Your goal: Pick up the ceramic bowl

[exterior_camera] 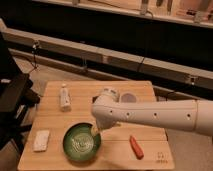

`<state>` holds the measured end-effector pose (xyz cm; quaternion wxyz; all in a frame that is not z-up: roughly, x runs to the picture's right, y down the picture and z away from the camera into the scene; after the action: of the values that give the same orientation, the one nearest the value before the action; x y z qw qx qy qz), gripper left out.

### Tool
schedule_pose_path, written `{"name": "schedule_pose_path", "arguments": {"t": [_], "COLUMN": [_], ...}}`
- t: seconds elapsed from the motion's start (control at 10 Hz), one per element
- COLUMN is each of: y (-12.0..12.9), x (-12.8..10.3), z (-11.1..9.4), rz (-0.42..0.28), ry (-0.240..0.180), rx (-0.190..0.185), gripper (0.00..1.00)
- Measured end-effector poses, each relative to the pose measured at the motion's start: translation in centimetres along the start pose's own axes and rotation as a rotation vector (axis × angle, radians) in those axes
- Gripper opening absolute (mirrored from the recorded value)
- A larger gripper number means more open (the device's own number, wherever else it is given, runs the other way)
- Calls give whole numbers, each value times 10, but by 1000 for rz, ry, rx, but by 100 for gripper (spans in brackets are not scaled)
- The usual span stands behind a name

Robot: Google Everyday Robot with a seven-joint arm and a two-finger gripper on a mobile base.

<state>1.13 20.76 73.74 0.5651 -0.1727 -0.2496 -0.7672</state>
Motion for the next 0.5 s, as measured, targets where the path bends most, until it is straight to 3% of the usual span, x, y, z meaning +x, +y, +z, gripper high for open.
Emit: {"name": "schedule_pose_path", "arguments": {"t": [0.5], "y": [-1], "x": [1], "z": [16], "rz": [2], "ry": [7], "rx": [40], "gripper": [80]}}
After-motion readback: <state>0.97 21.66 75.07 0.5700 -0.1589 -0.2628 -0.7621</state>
